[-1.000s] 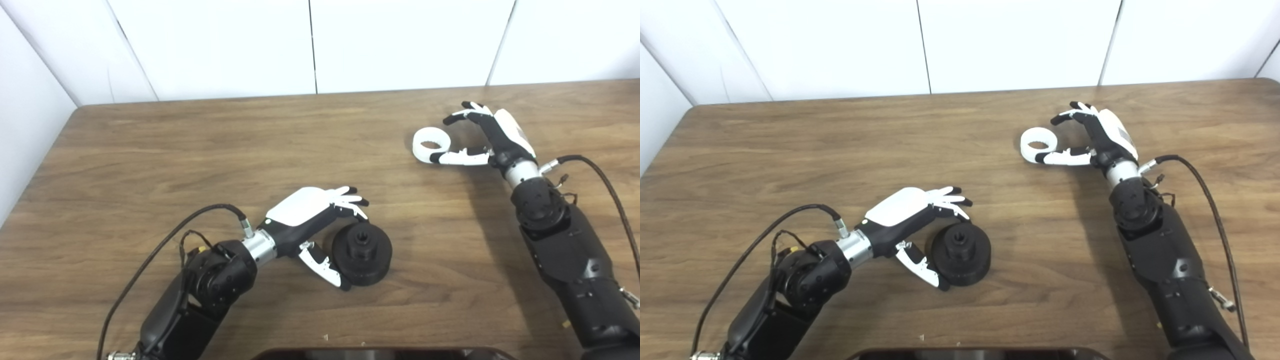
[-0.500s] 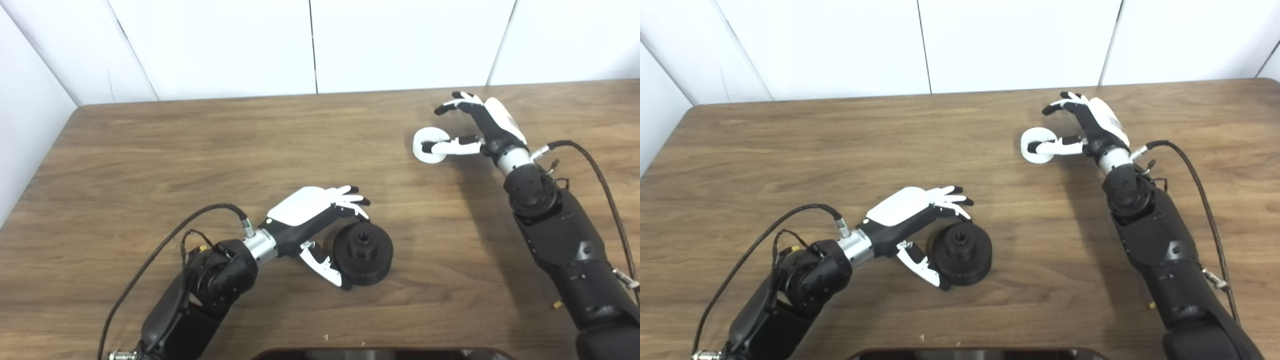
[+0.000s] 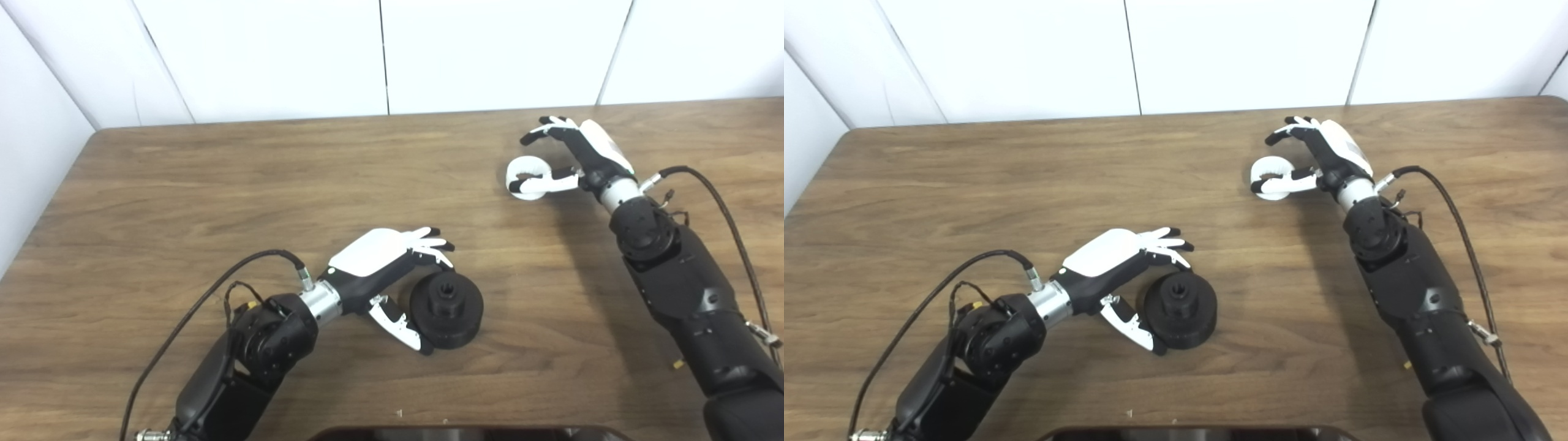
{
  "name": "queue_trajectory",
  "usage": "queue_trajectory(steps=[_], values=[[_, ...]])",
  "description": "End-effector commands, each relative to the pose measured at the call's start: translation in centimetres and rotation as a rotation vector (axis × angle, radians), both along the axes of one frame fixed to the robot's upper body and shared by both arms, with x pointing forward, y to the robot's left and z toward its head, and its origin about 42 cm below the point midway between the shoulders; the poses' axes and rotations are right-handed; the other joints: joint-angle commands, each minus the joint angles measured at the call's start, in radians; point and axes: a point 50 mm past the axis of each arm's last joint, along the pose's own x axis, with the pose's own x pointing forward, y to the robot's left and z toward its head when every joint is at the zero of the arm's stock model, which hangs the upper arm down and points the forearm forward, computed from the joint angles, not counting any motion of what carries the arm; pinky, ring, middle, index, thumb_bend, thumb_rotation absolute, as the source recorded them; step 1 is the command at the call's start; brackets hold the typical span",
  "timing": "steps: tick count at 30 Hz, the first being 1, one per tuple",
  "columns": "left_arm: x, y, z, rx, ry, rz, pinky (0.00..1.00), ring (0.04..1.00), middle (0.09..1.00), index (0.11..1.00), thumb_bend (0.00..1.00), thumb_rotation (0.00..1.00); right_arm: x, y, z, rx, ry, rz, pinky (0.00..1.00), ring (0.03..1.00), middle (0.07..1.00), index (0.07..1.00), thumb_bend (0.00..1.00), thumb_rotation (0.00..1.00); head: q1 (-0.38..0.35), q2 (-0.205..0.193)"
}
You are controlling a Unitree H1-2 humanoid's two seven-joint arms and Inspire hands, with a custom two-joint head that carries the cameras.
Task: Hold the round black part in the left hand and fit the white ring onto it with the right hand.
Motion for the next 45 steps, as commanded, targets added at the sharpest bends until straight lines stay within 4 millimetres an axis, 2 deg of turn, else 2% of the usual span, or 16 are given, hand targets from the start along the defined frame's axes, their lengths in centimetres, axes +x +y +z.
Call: queue_trajectory(steps=[1, 11, 23, 35, 45], values=[[0.3, -0.3, 1.0, 0.011, -0.042, 0.000, 0.93, 0.985, 0.913, 0.663, 0.90, 0.26, 1.5, 0.3, 3.6, -0.020, -0.101, 0.042, 1.00, 1.000, 0.928, 0.700, 0.89, 0.32, 0.001, 0.003], [0.3, -0.2, 0.8, 0.003, -0.043, 0.006, 0.93, 0.984, 0.911, 0.661, 0.90, 0.27, 1.3, 0.2, 2.9, -0.062, -0.064, 0.054, 1.00, 1.000, 0.930, 0.703, 0.89, 0.33, 0.002, 0.005], [0.2, -0.3, 0.9, 0.001, -0.043, 0.006, 0.96, 0.985, 0.914, 0.662, 0.90, 0.27, 1.2, -0.2, 2.5, -0.081, -0.040, 0.057, 1.00, 1.000, 0.928, 0.696, 0.87, 0.28, 0.004, 0.008], [0.0, -0.4, 1.0, -0.010, -0.034, 0.011, 0.93, 0.989, 0.915, 0.660, 0.90, 0.25, 1.2, -0.6, 2.3, -0.087, -0.025, 0.049, 1.00, 1.000, 0.918, 0.703, 0.85, 0.31, 0.006, 0.012], [-0.1, -0.5, 1.0, -0.013, -0.036, 0.011, 0.93, 0.986, 0.914, 0.659, 0.90, 0.26, 1.0, -0.9, 2.1, -0.080, -0.021, 0.052, 1.00, 1.000, 0.906, 0.672, 0.82, 0.29, 0.008, 0.015]])
